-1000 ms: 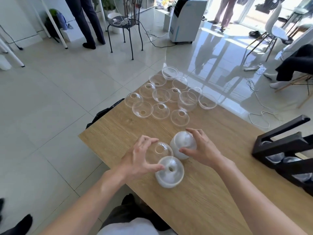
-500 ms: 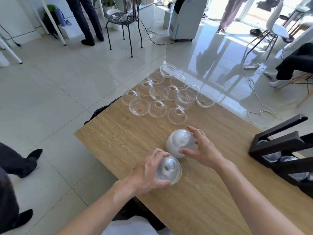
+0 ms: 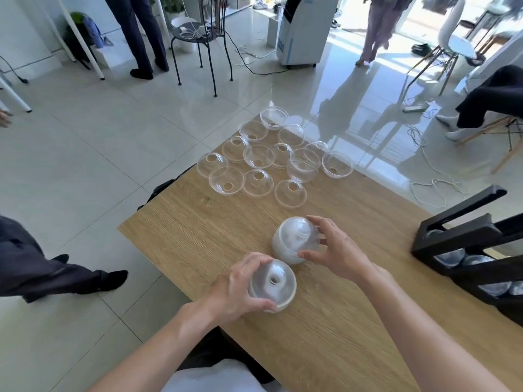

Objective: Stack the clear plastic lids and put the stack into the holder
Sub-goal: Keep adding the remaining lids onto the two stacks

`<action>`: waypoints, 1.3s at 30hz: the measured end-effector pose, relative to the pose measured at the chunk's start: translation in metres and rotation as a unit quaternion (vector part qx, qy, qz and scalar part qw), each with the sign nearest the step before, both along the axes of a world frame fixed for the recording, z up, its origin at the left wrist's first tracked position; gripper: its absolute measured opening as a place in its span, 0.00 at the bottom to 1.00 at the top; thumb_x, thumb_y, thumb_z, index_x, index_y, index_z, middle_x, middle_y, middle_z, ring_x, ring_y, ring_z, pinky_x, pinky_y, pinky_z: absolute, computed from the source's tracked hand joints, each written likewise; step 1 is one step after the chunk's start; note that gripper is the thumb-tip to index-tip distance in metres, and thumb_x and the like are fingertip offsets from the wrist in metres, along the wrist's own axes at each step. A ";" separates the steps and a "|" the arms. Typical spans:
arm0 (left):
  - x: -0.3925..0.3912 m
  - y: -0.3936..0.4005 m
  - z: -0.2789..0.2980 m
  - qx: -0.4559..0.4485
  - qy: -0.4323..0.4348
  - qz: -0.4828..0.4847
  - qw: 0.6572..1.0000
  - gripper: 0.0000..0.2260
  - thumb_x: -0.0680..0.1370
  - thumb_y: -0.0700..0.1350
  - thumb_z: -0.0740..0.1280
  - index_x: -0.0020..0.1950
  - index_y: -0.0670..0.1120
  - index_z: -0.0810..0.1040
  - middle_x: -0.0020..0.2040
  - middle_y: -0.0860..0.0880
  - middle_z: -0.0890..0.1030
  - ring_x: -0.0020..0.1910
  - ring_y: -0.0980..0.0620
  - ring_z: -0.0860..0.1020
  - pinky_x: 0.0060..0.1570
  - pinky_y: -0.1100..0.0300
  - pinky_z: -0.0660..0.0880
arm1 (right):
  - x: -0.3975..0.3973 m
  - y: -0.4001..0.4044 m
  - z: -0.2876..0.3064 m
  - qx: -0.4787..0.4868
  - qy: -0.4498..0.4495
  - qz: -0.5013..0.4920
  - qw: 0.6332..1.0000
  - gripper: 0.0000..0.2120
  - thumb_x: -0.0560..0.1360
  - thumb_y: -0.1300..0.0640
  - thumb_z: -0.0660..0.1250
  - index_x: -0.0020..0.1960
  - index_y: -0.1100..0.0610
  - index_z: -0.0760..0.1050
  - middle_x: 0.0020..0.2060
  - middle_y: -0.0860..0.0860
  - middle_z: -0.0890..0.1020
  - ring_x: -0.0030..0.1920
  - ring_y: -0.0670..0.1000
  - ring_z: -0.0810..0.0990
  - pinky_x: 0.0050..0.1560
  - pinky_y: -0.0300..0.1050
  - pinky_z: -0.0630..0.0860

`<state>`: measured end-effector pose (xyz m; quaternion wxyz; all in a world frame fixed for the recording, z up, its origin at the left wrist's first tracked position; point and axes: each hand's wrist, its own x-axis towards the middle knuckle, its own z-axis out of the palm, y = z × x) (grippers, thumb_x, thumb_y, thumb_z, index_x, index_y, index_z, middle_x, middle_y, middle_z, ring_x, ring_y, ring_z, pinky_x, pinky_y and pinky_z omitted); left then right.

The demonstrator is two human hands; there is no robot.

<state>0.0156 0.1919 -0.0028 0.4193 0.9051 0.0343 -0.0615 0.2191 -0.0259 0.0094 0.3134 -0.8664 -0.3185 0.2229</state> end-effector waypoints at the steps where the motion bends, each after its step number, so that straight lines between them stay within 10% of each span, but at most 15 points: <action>1: 0.000 0.000 0.000 0.005 0.002 -0.004 1.000 0.41 0.66 0.71 0.73 0.74 0.64 0.62 0.70 0.71 0.64 0.67 0.66 0.69 0.66 0.62 0.72 | 0.000 0.000 0.000 -0.006 -0.004 0.002 1.000 0.42 0.69 0.38 0.78 0.77 0.39 0.61 0.66 0.35 0.69 0.62 0.41 0.77 0.65 0.44 0.77; 17: -0.001 0.003 0.009 -0.027 0.007 -0.011 1.000 0.47 0.64 0.74 0.74 0.77 0.65 0.57 0.74 0.71 0.57 0.72 0.69 0.63 0.68 0.61 0.69 | -0.002 0.000 0.020 0.006 0.023 -0.010 1.000 0.49 0.68 0.35 0.77 0.81 0.44 0.57 0.74 0.40 0.66 0.70 0.41 0.70 0.67 0.42 0.75; 28: 0.056 0.085 0.022 -0.058 0.026 0.086 0.994 0.28 0.77 0.75 0.55 0.70 0.61 0.70 0.65 0.68 0.71 0.63 0.70 0.71 0.62 0.54 0.77 | 0.036 0.079 0.044 -0.035 -0.050 0.009 0.998 0.27 0.77 0.36 0.69 0.71 0.48 0.74 0.65 0.41 0.74 0.62 0.45 0.76 0.66 0.48 0.75; 39: 0.150 0.186 0.026 0.125 -0.001 -0.007 0.992 0.31 0.76 0.57 0.74 0.75 0.48 0.70 0.69 0.52 0.70 0.68 0.52 0.71 0.72 0.52 0.68 | 0.077 0.186 0.021 -0.119 -0.085 0.000 0.989 0.26 0.76 0.45 0.73 0.71 0.49 0.73 0.65 0.52 0.75 0.65 0.54 0.76 0.65 0.52 0.73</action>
